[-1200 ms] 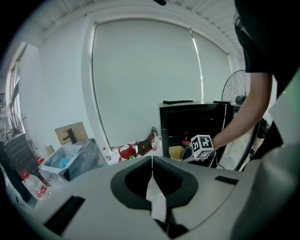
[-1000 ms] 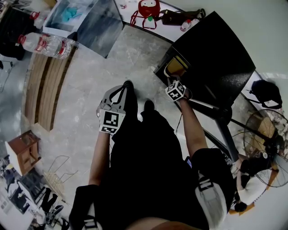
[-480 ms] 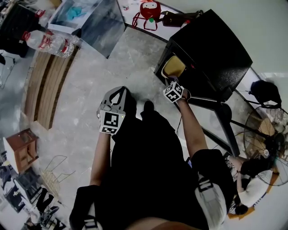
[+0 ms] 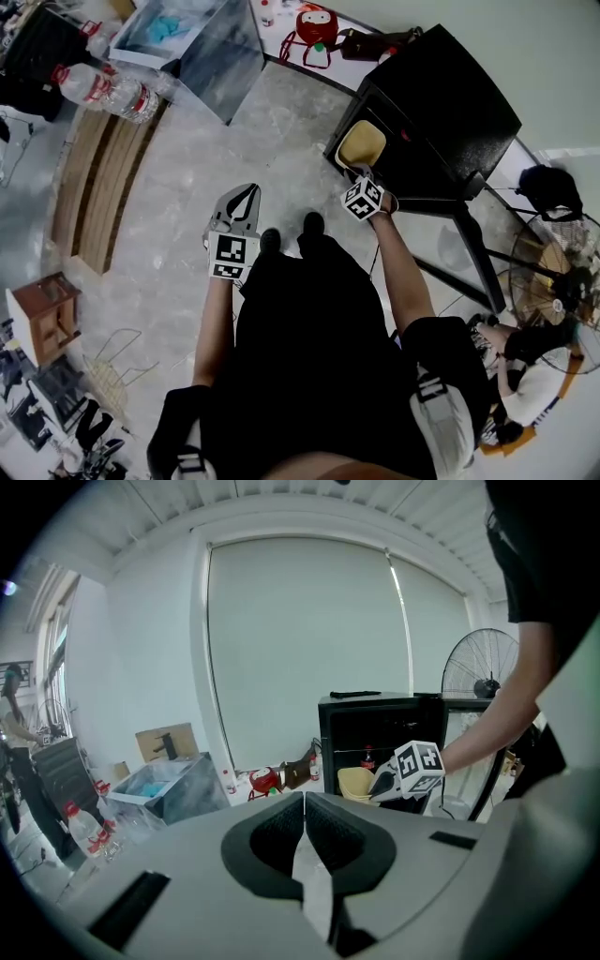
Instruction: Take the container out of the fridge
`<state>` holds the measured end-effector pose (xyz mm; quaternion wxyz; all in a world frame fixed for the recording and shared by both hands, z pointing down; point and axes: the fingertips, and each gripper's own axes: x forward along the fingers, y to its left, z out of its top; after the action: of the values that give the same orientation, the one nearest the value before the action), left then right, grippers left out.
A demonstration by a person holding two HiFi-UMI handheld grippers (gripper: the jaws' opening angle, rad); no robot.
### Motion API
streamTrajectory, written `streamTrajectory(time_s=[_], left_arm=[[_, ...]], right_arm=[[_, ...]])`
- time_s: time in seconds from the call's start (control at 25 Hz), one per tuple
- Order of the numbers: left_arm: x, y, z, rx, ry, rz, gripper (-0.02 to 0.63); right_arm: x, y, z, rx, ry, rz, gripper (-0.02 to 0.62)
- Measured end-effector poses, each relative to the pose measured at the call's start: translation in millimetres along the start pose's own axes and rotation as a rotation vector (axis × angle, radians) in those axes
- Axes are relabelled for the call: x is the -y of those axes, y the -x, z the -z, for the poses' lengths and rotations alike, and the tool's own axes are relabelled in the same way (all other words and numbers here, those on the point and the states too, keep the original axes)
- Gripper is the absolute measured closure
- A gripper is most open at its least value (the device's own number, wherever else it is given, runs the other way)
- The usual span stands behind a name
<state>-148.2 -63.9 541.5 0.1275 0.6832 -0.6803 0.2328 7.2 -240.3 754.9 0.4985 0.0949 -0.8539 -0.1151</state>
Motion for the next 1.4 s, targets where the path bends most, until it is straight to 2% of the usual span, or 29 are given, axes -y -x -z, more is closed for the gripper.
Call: streamTrajectory(time_s=[0.44,1.0,1.4], left_arm=[[-26,27,20,0.013,-0.034,0.073,0.584],[-32,37,32,0.049,-0.105,0.191,0.584],[-45,58,54,0.047,-0.134,0.237,0.584]], right_arm=[[-44,41,-39,0.033,-0.027,0.056,0.574],[-77,103,-89,0.093,-0.017,0.168,0.571],[-109,133,-108,0.132,-0.113,0.226,0.571]])
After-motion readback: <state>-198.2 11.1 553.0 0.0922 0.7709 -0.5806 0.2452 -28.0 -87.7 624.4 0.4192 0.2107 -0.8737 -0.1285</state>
